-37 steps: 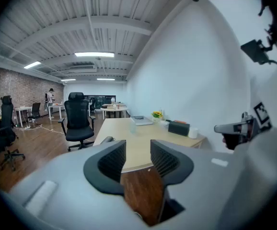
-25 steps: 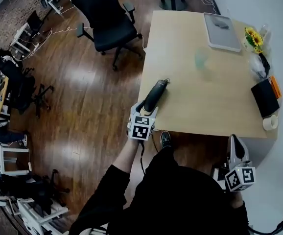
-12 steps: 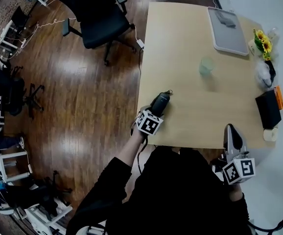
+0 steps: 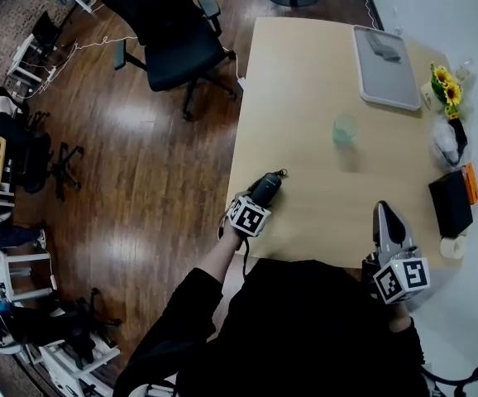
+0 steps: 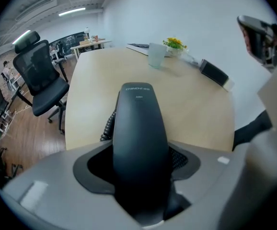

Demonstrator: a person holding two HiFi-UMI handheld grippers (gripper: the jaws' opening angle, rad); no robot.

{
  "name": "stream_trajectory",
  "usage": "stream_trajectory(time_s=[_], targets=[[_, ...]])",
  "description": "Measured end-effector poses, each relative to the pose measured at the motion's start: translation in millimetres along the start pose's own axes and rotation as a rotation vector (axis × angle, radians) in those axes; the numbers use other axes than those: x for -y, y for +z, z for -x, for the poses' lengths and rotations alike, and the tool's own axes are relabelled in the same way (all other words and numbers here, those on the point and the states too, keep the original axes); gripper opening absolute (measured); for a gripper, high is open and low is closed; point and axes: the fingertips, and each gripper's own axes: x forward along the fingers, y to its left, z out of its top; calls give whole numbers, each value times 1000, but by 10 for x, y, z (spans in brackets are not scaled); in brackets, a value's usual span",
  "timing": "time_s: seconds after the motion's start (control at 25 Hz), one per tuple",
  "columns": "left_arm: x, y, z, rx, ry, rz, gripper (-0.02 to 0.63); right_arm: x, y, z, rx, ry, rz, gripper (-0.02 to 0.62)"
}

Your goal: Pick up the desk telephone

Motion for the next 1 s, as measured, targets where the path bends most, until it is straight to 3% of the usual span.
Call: stream_trajectory(time_s=[0.16, 0.24, 0.56, 0.84, 1.0], targets=[[-68, -142, 13, -31, 18, 45, 261, 60, 21, -50, 11, 12, -10, 1], [-13, -89, 66, -2, 7, 69, 261, 96, 39, -64, 17, 17, -10, 0], [322, 748, 1030, 319, 23, 63, 262, 156, 65, -90, 22, 26, -8, 0], [623, 1319, 1855, 535, 97, -59, 262, 74, 82, -98, 26, 50, 3, 0], [726, 1524, 2253, 688, 154, -89, 262, 48, 124, -59, 40, 59, 9, 0]])
